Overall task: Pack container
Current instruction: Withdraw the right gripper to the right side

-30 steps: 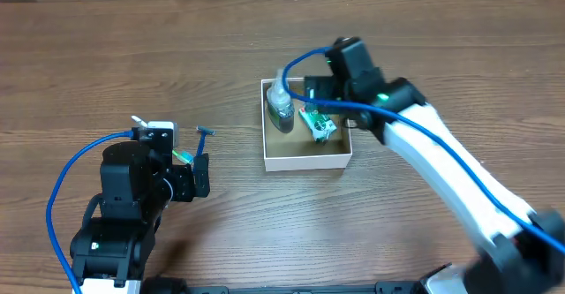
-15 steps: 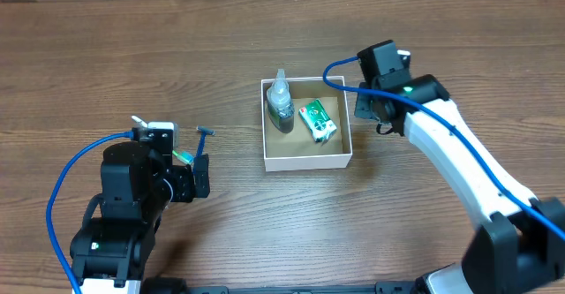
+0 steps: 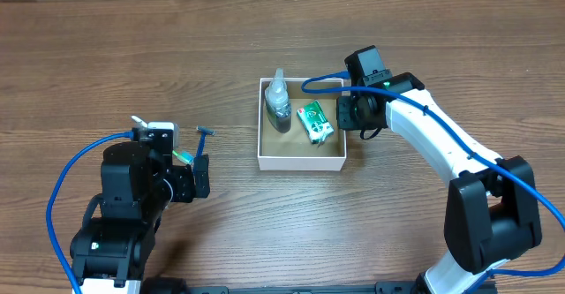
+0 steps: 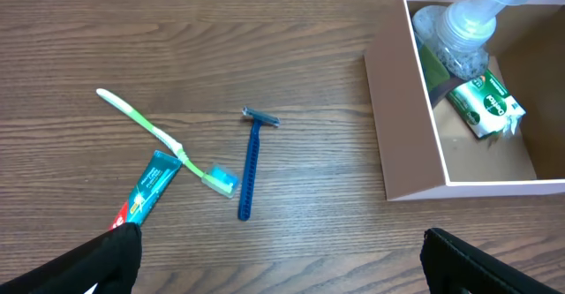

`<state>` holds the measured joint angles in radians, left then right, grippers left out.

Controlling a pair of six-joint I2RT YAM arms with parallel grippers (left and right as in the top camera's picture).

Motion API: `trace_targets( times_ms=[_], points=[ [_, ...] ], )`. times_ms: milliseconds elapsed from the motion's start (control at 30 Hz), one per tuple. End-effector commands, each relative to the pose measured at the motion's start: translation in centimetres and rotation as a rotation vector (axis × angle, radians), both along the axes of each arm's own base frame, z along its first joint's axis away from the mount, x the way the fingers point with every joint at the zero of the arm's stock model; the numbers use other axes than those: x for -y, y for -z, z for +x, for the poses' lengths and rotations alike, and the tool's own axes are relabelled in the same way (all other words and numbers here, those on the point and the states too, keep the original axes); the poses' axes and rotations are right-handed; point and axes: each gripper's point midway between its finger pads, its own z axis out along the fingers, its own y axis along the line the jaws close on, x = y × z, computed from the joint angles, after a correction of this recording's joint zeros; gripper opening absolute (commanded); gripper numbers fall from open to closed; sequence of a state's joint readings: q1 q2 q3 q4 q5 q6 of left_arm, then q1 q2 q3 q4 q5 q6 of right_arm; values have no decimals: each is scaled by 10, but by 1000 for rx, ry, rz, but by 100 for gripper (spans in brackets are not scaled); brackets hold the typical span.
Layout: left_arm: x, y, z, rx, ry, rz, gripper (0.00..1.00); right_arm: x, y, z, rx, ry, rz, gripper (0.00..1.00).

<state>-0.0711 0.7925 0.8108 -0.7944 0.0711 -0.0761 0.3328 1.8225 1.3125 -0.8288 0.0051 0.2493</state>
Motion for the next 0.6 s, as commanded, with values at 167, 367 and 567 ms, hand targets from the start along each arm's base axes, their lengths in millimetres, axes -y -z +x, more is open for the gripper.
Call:
trace_targets(
  times_ms=[167, 367, 567],
  points=[
    [-1, -13, 5, 39, -12, -10, 100, 104, -91, 6, 204, 492, 13, 29],
    [4, -20, 6, 51, -20, -58, 100, 155, -153, -50, 278, 627, 27, 47],
    [-2, -61, 1, 65, -55, -56, 100, 165, -175, -103, 269, 664, 21, 49]
  ],
)
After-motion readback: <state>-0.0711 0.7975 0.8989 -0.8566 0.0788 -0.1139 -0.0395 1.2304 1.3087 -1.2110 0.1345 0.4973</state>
